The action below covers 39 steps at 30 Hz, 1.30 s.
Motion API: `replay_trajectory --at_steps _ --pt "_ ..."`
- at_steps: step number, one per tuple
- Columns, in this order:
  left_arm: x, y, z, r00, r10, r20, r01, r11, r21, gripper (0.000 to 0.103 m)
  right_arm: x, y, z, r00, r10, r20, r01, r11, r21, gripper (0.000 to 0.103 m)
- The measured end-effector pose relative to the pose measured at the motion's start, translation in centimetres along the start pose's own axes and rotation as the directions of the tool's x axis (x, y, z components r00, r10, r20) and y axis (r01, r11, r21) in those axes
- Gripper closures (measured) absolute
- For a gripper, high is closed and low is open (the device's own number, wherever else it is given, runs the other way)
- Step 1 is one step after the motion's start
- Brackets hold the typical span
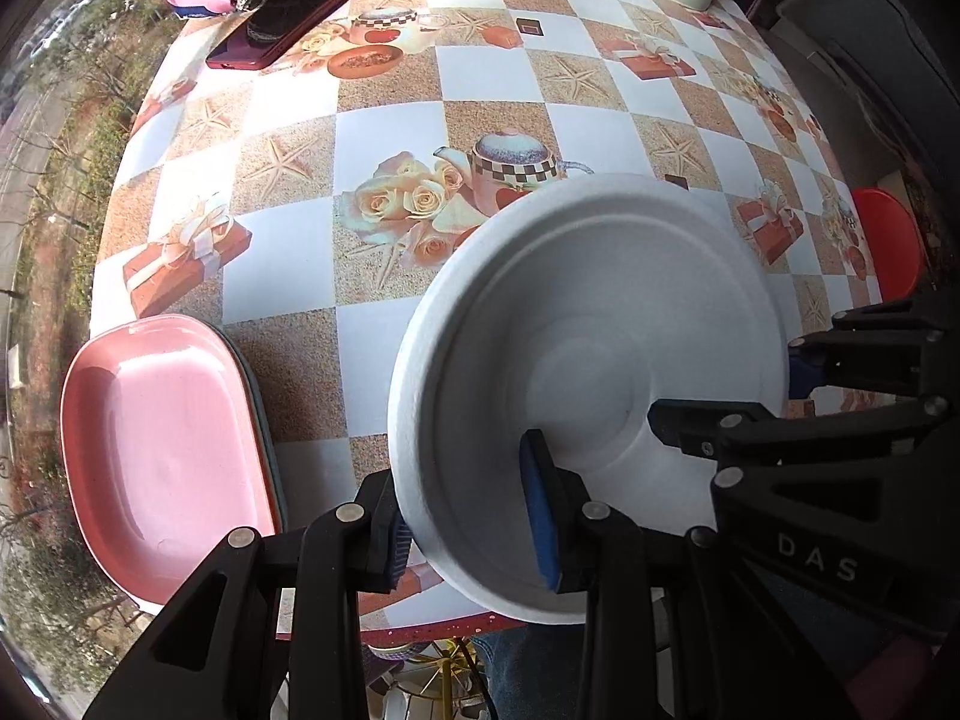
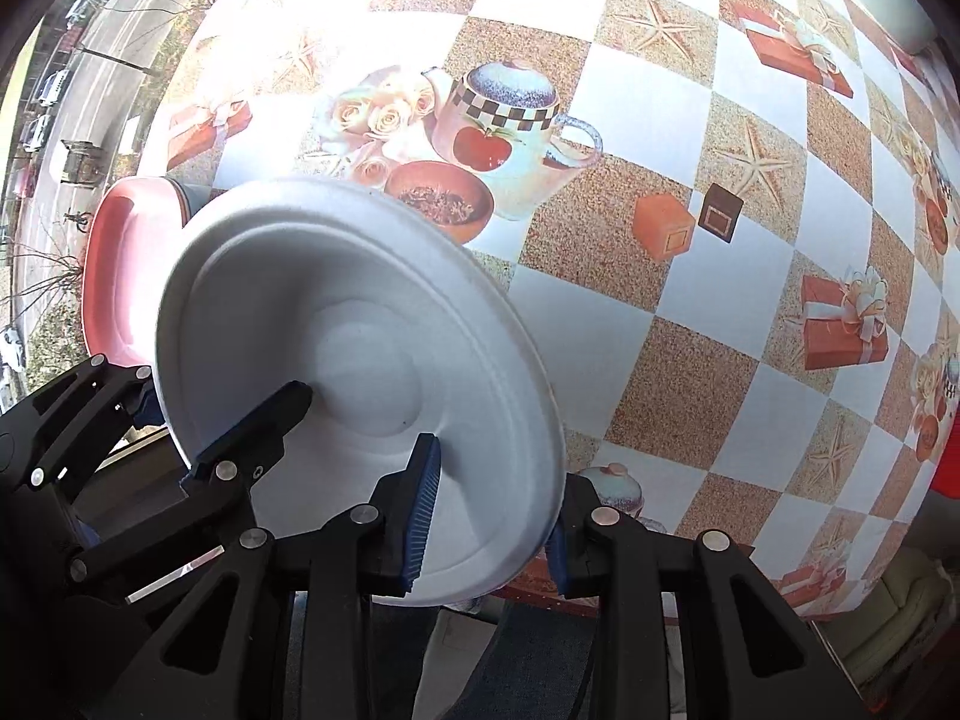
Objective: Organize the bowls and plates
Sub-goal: 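Hold the bowls with both grippers above the pink plate and align them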
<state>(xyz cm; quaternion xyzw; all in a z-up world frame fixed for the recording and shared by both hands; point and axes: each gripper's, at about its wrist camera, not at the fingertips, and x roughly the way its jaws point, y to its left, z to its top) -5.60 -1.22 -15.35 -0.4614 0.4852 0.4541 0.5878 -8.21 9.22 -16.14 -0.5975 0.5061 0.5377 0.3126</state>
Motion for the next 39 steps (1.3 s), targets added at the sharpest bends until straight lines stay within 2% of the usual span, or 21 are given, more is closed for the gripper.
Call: replay_trajectory --at_steps 5,10,20,26,35,39 --pt "-2.1 2.0 -1.3 0.999 0.025 0.046 -0.022 0.998 -0.061 0.068 -1.0 3.7 2.4 1.0 -0.009 0.022 0.01 0.999 -0.047 0.07" --pt "-2.7 2.6 -1.1 0.996 0.052 0.077 -0.042 0.992 -0.119 0.068 -1.6 7.2 4.4 0.999 -0.014 0.035 0.017 0.996 -0.089 0.07" --pt "-4.1 6.1 -2.6 0.99 0.103 0.1 -0.076 0.966 -0.248 0.068 -0.7 13.3 5.8 0.999 -0.011 0.039 0.018 0.982 -0.187 0.071" --pt "-4.5 8.2 -3.8 0.987 0.131 0.095 -0.095 0.943 -0.32 0.068 1.1 18.8 5.8 1.0 -0.003 0.03 0.011 0.97 -0.243 0.071" --pt "-5.2 11.9 -5.7 0.982 0.174 0.076 -0.125 0.893 -0.431 0.069 3.3 25.4 7.0 1.0 0.001 0.029 0.009 0.945 -0.326 0.072" --pt "-5.4 12.9 -6.3 0.979 0.192 0.067 -0.141 0.878 -0.458 0.069 3.9 26.3 7.3 1.0 0.015 0.017 -0.008 0.94 -0.34 0.072"
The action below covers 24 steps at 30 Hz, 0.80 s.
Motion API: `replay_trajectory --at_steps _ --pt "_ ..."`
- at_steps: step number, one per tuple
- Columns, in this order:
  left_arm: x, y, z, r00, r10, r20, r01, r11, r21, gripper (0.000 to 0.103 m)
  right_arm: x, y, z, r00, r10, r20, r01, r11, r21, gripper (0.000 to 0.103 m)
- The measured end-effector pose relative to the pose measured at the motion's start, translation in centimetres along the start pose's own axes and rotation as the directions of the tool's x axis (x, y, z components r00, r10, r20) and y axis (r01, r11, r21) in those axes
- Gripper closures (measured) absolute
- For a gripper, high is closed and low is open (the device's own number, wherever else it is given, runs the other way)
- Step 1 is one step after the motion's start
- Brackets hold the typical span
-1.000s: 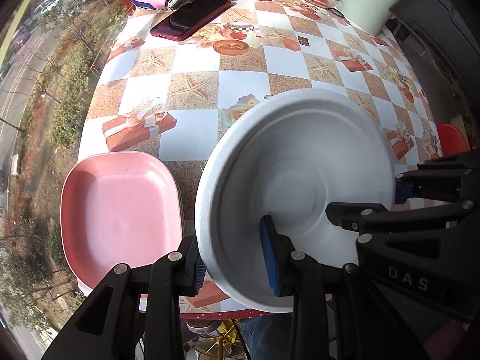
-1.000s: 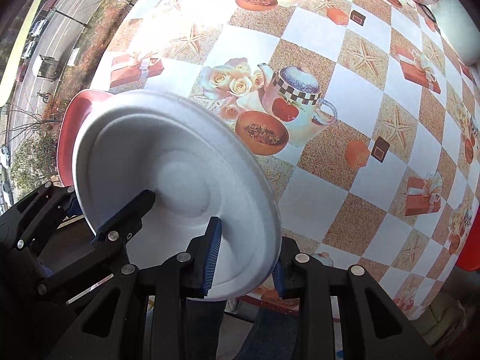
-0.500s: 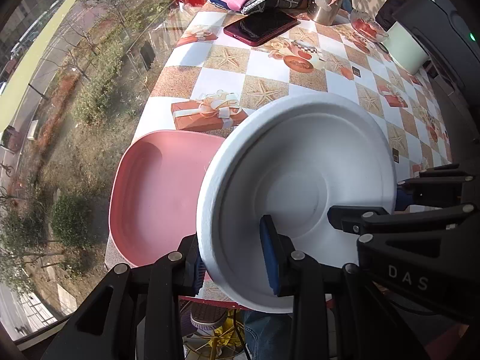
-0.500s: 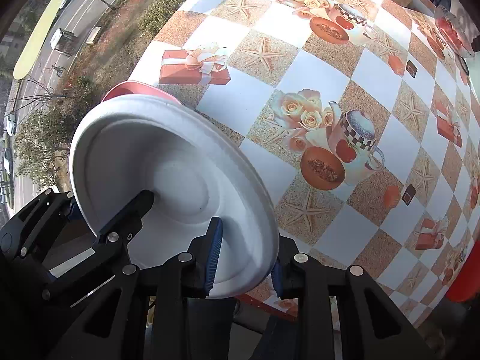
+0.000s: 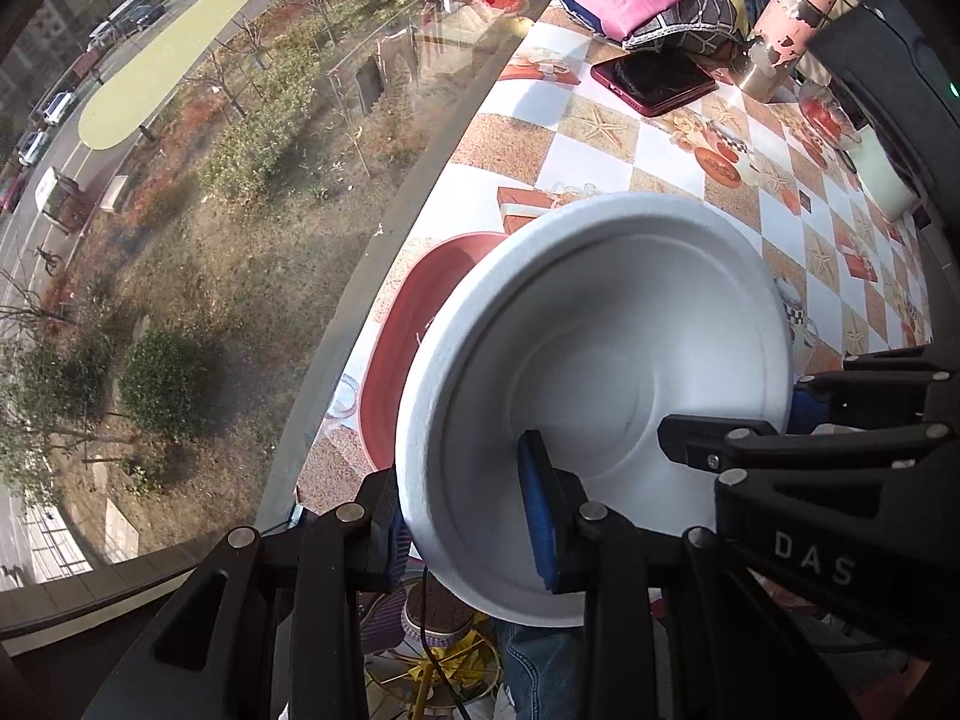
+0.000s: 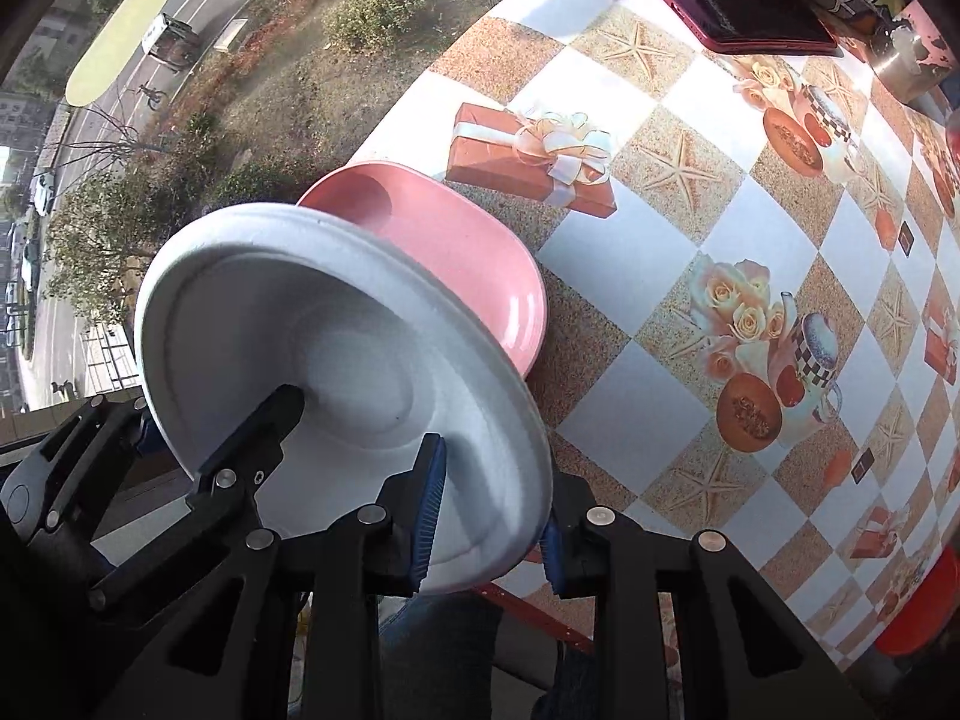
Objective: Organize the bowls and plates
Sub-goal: 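Hold the bowls with both grippers above the pink plate and align them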
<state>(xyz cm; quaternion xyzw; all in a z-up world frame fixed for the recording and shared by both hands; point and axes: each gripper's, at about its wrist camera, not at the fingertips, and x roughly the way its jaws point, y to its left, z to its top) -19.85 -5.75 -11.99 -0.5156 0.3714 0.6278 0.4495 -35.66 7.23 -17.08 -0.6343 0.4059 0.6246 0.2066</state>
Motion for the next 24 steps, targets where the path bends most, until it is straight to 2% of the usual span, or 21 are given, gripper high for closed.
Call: replay_trajectory --at_steps 3,5,9,11,24 --pt "0.1 0.8 0.0 1.0 0.006 -0.005 -0.006 1.0 -0.022 0.069 1.5 1.4 0.9 1.0 0.007 -0.004 -0.008 1.0 -0.008 0.072" --pt "0.2 1.1 0.0 1.0 0.012 -0.006 -0.012 0.999 -0.031 0.07 2.4 -0.8 -0.3 1.0 0.013 -0.006 -0.014 1.0 -0.012 0.072" --pt "0.4 1.4 0.2 1.0 0.026 -0.01 -0.026 0.999 -0.035 0.07 3.4 -0.8 0.3 1.0 0.006 -0.006 -0.006 1.0 -0.03 0.072" --pt "0.5 1.7 0.2 1.0 0.027 -0.014 -0.028 0.999 -0.043 0.07 1.9 -2.2 -0.6 1.0 0.006 -0.009 -0.007 0.999 -0.037 0.072" --pt "1.1 1.8 0.3 0.999 0.041 -0.032 -0.042 0.998 -0.041 0.07 2.0 -0.8 -0.2 1.0 -0.006 -0.019 0.005 0.999 -0.049 0.072"
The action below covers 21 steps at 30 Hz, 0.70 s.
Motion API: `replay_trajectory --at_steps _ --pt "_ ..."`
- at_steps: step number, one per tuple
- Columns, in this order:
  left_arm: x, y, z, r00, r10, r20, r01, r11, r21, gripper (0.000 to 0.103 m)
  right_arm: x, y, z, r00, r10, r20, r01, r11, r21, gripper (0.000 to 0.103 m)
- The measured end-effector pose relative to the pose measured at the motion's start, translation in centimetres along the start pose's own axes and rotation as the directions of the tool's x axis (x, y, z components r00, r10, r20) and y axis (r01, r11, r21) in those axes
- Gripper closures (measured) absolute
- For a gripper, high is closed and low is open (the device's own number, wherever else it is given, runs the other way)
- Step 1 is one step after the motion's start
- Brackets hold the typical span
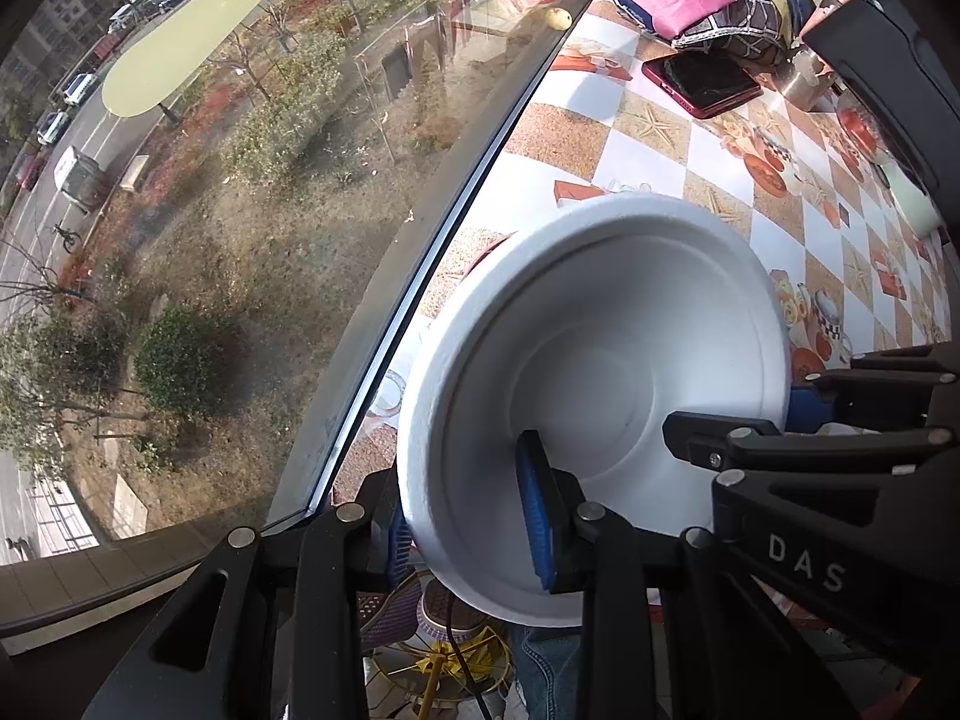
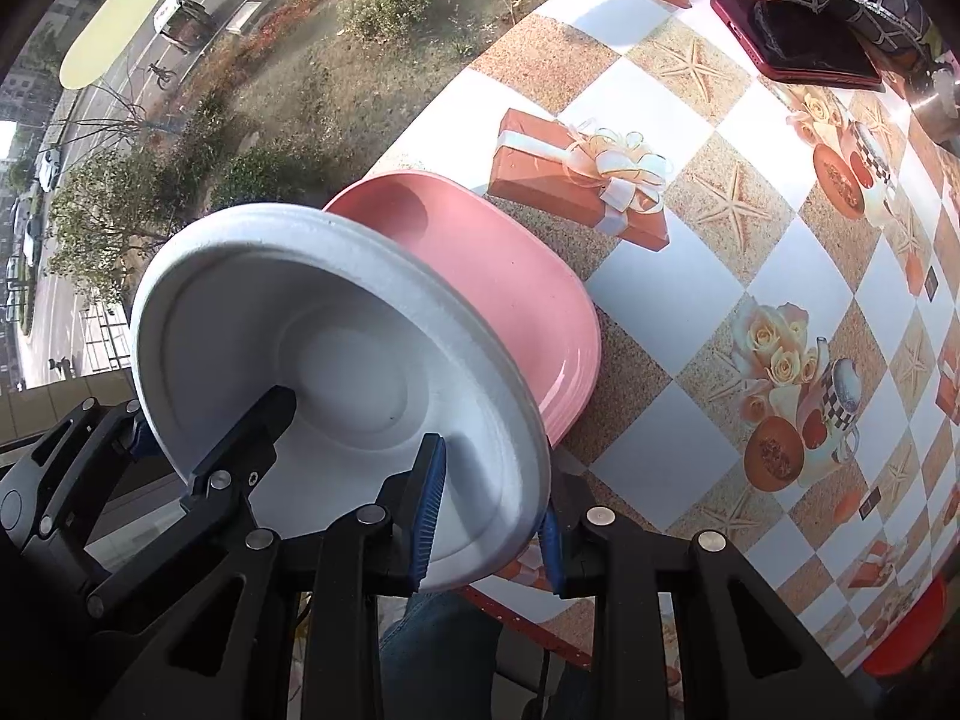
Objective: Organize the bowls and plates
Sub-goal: 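Hold the bowls with both grippers above the pink plate and align them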
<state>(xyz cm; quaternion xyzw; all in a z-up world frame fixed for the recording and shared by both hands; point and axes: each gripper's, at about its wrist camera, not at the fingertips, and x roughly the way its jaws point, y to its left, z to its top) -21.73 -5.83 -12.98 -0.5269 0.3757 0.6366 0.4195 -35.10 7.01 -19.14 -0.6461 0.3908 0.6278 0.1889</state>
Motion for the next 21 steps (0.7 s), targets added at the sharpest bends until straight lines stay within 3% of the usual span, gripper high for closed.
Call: replay_trajectory --at_steps 21 --pt "-0.03 0.36 0.33 1.0 -0.009 0.005 0.01 1.0 -0.013 0.072 -0.39 0.12 -0.47 1.0 -0.002 -0.005 0.002 1.0 0.012 0.072"
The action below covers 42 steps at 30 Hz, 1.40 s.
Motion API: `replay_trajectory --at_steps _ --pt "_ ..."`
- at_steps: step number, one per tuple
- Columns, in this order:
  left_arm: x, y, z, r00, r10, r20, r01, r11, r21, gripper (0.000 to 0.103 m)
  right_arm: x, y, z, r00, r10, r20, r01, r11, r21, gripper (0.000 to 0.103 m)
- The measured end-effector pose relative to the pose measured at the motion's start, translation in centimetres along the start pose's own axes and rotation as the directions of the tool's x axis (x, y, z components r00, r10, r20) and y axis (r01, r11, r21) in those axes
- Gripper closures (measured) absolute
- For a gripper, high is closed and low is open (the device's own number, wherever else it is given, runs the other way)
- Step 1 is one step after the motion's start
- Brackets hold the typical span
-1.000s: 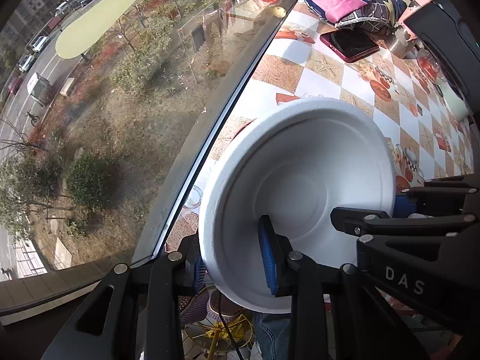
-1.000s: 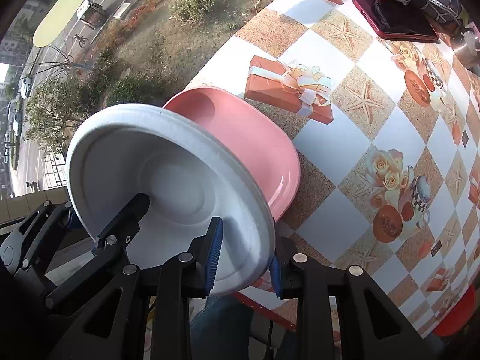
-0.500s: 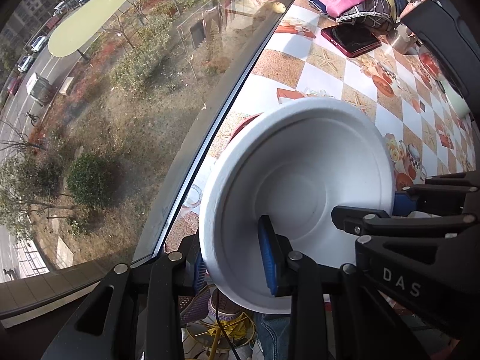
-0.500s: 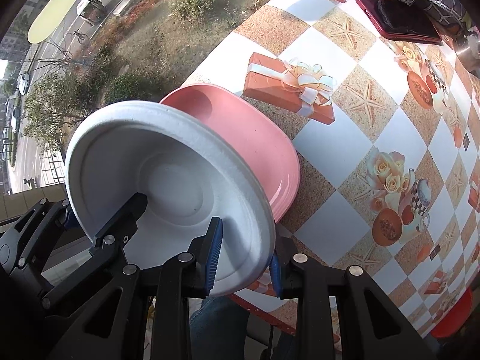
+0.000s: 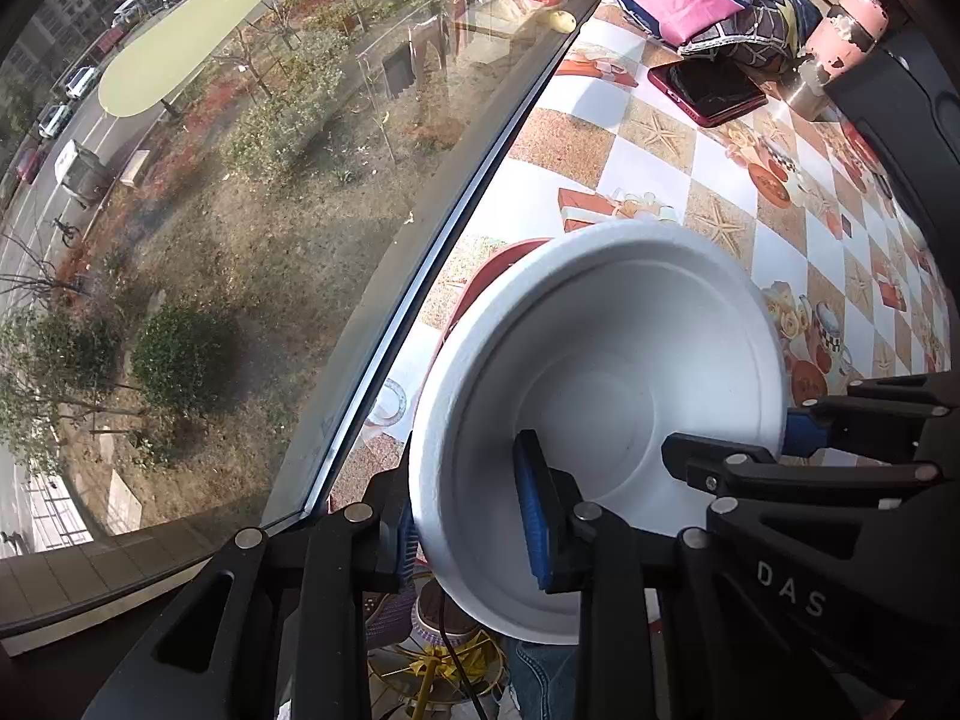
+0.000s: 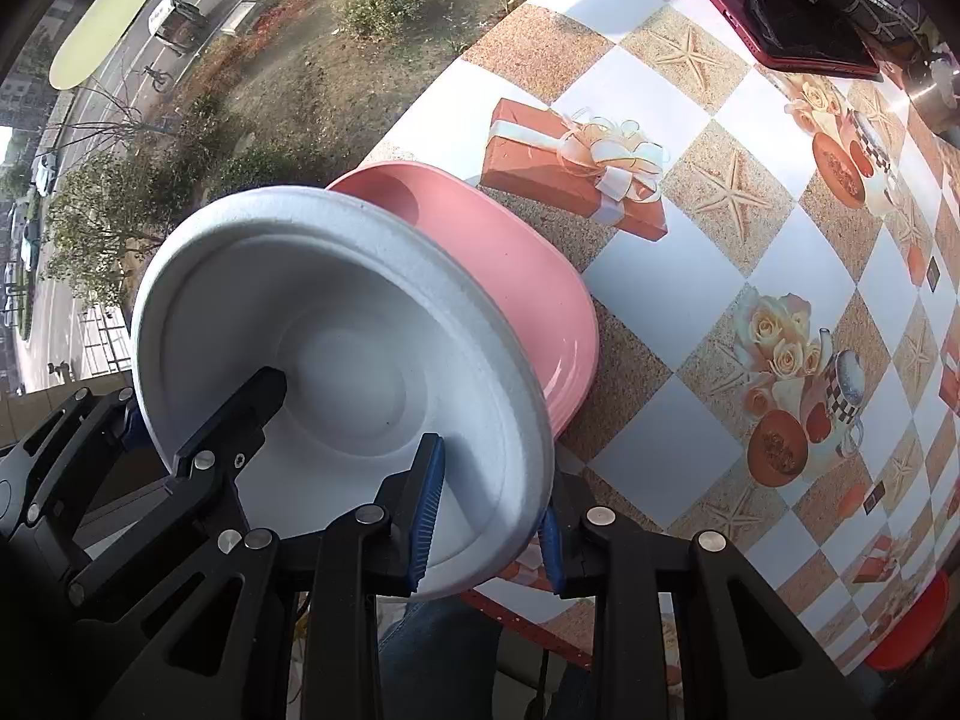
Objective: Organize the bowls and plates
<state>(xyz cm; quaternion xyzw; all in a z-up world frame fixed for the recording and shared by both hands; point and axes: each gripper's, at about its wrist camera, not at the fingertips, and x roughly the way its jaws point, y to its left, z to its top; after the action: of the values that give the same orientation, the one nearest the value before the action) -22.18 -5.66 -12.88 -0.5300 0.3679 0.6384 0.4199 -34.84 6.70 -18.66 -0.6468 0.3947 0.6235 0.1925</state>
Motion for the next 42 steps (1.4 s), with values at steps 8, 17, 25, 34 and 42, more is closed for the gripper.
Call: replay_trajectory --at_steps 8,17,25,34,42 --pt "-0.1 0.0 0.5 1.0 0.005 0.009 -0.005 1.0 -0.001 0.073 -0.4 -0.1 0.1 1.0 0.001 0.007 -0.001 1.0 0.0 0.072" --pt "0.4 0.0 0.7 1.0 0.004 -0.01 -0.004 1.0 -0.005 0.073 0.0 -0.4 0.2 1.0 0.001 -0.004 -0.001 1.0 0.001 0.071" --pt "0.6 -0.1 0.8 1.0 0.0 -0.01 0.0 1.0 -0.007 0.07 0.0 -0.6 0.0 1.0 -0.008 -0.001 0.008 1.0 0.0 0.071" --pt "1.3 0.0 0.9 1.0 0.017 -0.023 -0.018 1.0 -0.018 0.061 -0.5 -0.6 -0.1 1.0 -0.009 0.005 0.009 1.0 0.007 0.071" --pt "0.6 2.1 0.7 1.0 0.027 0.016 -0.026 0.996 -0.084 0.021 -1.7 -3.1 -0.3 0.999 -0.036 0.027 0.033 0.995 0.089 0.031"
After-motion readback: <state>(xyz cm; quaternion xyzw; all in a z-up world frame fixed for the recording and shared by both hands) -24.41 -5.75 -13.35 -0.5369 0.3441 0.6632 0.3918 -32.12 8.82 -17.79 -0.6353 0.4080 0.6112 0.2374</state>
